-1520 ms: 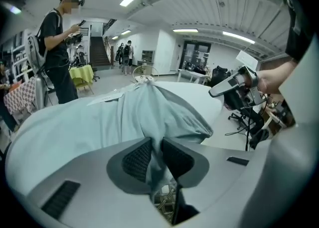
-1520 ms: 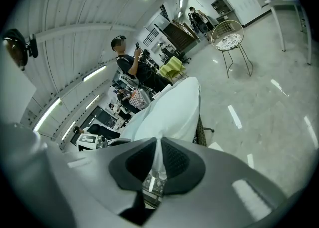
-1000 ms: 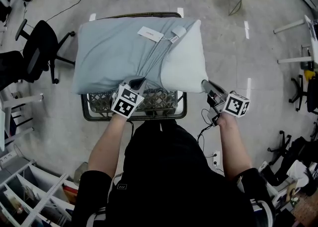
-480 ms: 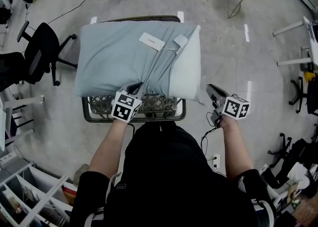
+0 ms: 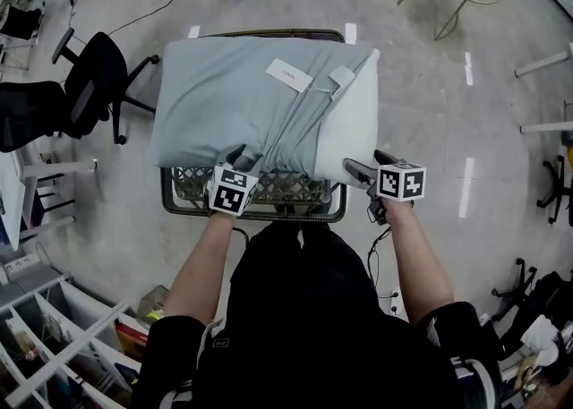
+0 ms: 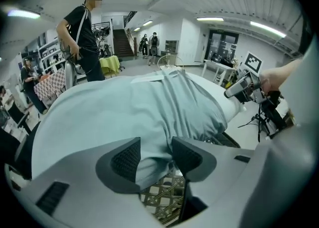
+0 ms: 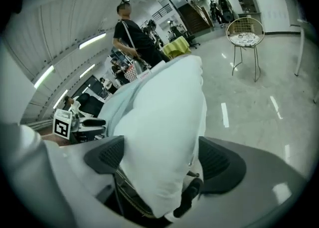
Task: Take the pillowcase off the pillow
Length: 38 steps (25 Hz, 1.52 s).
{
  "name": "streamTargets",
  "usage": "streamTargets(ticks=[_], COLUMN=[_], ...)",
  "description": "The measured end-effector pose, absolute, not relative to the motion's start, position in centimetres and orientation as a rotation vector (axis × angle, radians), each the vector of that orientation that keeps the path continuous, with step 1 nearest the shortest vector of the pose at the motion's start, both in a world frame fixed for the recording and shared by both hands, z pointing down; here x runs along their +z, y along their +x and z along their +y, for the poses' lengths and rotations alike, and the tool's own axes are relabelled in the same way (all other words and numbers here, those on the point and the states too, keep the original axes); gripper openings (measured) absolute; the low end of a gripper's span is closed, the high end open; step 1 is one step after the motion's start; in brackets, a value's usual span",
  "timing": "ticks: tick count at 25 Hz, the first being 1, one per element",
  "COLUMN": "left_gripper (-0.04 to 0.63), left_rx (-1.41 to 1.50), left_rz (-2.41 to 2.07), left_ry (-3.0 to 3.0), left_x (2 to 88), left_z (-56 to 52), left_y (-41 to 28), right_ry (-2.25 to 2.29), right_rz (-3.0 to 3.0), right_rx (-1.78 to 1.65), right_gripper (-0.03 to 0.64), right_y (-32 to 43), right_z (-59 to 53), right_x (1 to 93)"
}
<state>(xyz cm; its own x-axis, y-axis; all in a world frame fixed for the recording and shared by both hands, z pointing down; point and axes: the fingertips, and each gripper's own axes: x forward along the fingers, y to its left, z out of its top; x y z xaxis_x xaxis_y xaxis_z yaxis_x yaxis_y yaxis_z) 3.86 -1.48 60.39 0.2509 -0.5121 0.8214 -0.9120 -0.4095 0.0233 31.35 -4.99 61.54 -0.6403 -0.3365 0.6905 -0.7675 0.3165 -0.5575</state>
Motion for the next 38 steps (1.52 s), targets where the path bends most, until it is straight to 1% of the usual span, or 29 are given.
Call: streamTargets(ticks=[1, 2, 3, 4, 5, 6, 7, 9, 10, 13, 22, 28, 38], left_gripper=[0.204, 0.204, 0.199, 0.163, 0.097, 0.013, 0.008, 0.006, 0.006, 0.006, 0.006, 0.006, 0.006], left_rx=[1.071, 1.103, 1.132, 1.156, 1.174, 1.183, 1.184, 1.175, 1.165, 1.130, 1.028, 0.993, 0.873], left_rz=[-1.279, -1.266, -1.260, -1.264, -1.276, -1.289, -1.297, -1.309, -1.314, -1.313, -1.207, -1.115, -1.078], left_ry=[2.019, 2.012, 2.004, 1.996, 1.990, 1.983, 1.976, 1.963, 1.961, 1.990, 2.124, 2.237, 2.189], left_x=[60.8, 61.1, 61.3, 61.5, 61.5, 61.5, 61.4, 61.1, 60.9, 60.7, 59.0, 57.4, 57.7], left_z=[-1.5, -1.6, -1.7, -1.9, -2.1, -2.3, -2.3, -2.1, -1.9, -1.5, -0.3, 0.6, 4.4], left_y=[3.6, 3.4, 3.2, 2.7, 2.0, 1.2, 0.4, -1.4, -2.3, -4.8, -7.9, -7.0, -6.8], right_ry=[0.971, 0.969, 0.966, 0.956, 0.943, 0.931, 0.925, 0.923, 0.922, 0.905, 0.985, 1.136, 1.126], right_rz=[-2.103, -2.080, -2.069, -2.070, -2.079, -2.090, -2.098, -2.113, -2.123, -2.157, -2.148, -2.134, -2.104], right_rx=[1.284, 1.302, 1.327, 1.353, 1.372, 1.376, 1.368, 1.360, 1.374, 1.452, 1.469, 1.392, 1.341], right_gripper=[0.488, 0.506, 0.513, 0.512, 0.498, 0.438, 0.392, 0.313, 0.286, 0.255, 0.256, 0.249, 0.253], right_y=[31.2, 31.0, 30.6, 30.1, 29.5, 28.9, 28.4, 27.8, 27.7, 27.7, 28.6, 29.3, 30.0], right_z=[-4.9, -4.8, -4.8, -4.6, -4.4, -4.2, -4.0, -3.2, -2.7, -1.1, 0.4, -0.2, 0.1], right_x=[62.7, 63.6, 64.1, 64.4, 64.5, 64.4, 64.2, 63.4, 62.9, 61.4, 59.8, 59.1, 60.1])
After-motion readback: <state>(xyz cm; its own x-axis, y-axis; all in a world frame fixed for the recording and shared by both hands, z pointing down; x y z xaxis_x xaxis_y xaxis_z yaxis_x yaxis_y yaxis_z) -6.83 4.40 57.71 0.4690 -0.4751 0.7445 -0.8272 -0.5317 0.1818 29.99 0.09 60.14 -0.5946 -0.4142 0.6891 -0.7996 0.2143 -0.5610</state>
